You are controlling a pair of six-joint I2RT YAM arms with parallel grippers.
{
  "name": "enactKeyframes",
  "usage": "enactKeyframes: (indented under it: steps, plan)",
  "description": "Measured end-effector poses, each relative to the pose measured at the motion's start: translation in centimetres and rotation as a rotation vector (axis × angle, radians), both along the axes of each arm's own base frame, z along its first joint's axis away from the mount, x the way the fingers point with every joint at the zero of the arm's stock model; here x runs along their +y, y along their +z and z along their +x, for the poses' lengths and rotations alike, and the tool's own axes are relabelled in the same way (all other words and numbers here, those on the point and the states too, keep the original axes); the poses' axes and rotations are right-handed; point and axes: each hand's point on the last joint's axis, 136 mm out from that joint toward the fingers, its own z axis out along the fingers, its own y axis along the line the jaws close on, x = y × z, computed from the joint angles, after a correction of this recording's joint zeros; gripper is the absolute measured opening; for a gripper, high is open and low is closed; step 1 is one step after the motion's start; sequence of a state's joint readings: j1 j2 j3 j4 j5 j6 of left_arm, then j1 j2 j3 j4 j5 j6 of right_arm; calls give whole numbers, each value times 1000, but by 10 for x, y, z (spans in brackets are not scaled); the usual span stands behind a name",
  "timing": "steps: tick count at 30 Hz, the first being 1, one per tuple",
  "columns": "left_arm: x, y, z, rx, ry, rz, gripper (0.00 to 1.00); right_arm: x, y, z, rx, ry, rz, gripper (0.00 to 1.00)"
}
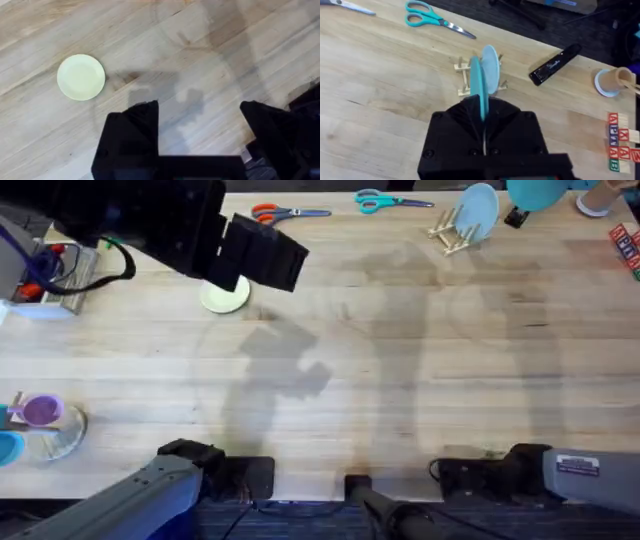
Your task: Pick up the plates from the table one by one and place each into a slot on the dish rack.
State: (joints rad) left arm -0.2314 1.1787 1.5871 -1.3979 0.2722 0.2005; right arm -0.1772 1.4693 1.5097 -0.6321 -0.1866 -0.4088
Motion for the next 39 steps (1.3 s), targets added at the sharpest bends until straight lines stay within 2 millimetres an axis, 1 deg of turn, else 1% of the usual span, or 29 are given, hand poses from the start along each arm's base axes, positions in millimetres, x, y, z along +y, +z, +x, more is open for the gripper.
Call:
enactKeyframes:
  steps: [4,11,15,21,25,29,33,37,38,39]
  plan:
    - [0,0,0,0,0,0,994,0,-4,4,4,4,4,28]
    - [0,0,0,1,0,0,994,-1,-1,18,-39,18,-8,28]
    - [0,0,0,0,0,0,994,-1,-9,24,-29,21,-4,28]
    - [0,0,0,0,0,0,993,-4,-23,42,-32,27,-8,28]
    - [0,0,0,1,0,1,993,-6,-27,54,-53,36,-23,28]
    - [1,-2,-3,14,0,4,993,-7,-34,62,-54,47,-35,28]
    - [3,-7,-10,52,0,13,994,-8,-40,67,-54,55,-42,28]
    - [6,-15,-25,121,0,29,994,-9,-46,71,-48,62,-49,28]
    - [10,-22,-41,194,0,46,995,-9,-51,73,-40,64,-50,28]
    - [11,-25,-48,225,0,54,994,-9,-52,73,-38,66,-53,28]
